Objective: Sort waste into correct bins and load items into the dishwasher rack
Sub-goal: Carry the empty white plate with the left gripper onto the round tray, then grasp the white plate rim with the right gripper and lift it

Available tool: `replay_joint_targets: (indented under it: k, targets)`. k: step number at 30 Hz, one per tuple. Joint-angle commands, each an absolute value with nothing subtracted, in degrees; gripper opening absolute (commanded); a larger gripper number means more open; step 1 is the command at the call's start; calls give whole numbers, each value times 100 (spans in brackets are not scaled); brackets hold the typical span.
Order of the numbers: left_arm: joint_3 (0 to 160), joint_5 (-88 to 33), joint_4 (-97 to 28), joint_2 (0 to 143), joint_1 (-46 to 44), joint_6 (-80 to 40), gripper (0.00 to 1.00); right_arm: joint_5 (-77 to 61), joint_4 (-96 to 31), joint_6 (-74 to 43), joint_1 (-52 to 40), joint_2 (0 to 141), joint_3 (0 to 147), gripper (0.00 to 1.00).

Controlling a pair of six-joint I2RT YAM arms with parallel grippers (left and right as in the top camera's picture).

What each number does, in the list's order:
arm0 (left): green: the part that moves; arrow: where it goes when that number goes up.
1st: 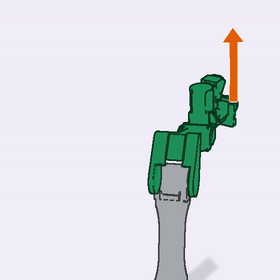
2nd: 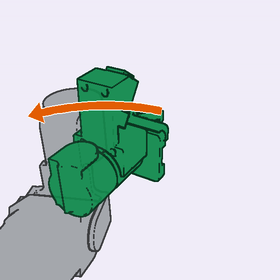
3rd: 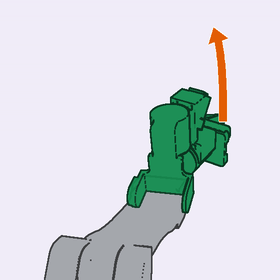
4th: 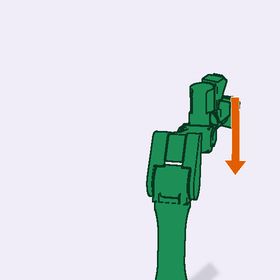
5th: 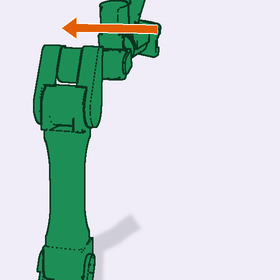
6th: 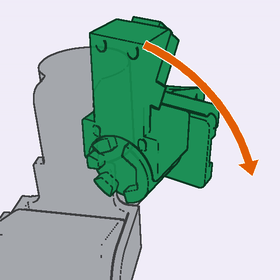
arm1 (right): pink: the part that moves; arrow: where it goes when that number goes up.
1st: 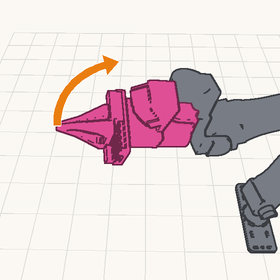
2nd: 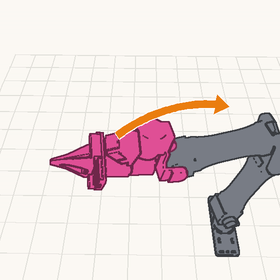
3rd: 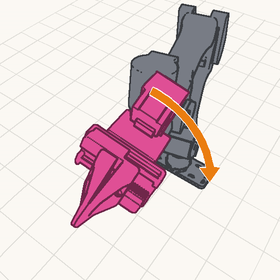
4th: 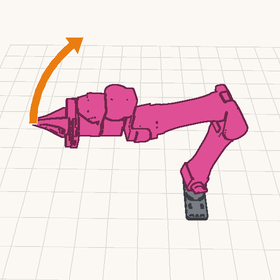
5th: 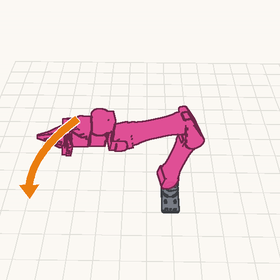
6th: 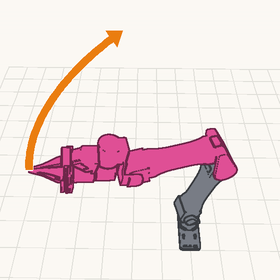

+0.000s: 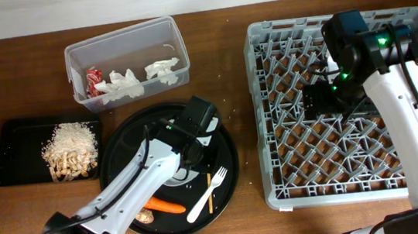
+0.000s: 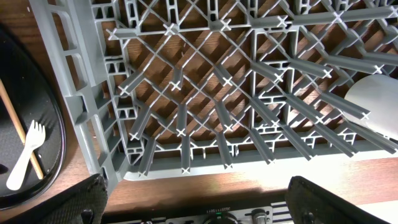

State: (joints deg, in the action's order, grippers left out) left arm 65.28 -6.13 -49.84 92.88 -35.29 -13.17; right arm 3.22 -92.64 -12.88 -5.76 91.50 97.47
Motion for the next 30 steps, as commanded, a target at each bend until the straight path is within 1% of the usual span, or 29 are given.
replay_joint_targets:
  k: [1, 2, 7, 11, 14, 17, 18, 21, 23, 28, 30]
  targets:
    - [6479, -423, -4941, 9292, -3522, -1391, 27, 368, -9282, -1245, -558, 9056, 9738, 96]
    - [6479, -425, -4943, 9290, -3522, -1391, 30, 368, -9282, -1245, -558, 9056, 9738, 96]
    - [6619, -421, -5074, 9284, -3470, -1389, 31, 370, -9306, -1243, -558, 9056, 9738, 96]
    - [6923, -421, -5588, 8993, -2902, -1387, 31, 370, -9327, -1240, -561, 9056, 9738, 96]
    - [6923, -423, -5935, 8560, -2178, -1389, 31, 287, -9314, -1114, -561, 9056, 9738, 99]
    - [6923, -451, -6270, 8215, -1424, -1391, 35, -701, -9170, -340, -694, 9056, 9741, 98]
    - [6921, -493, -6399, 8147, -1144, -1393, 38, -976, -9076, -167, -851, 9056, 9741, 97]
    - [6917, -508, -6641, 8141, -423, -1393, 43, -1055, -8534, -222, -1706, 9094, 9738, 98]
    - [6917, -508, -6696, 8141, -58, -1393, 45, -1011, -8145, -364, -2309, 9271, 9738, 98]
    - [6914, -504, -6805, 8141, 491, -1389, 51, -967, -7585, -762, -3242, 10084, 9738, 98]
    - [6914, -464, -6827, 8141, 532, -1387, 52, -972, -7376, -1022, -3483, 10545, 9738, 93]
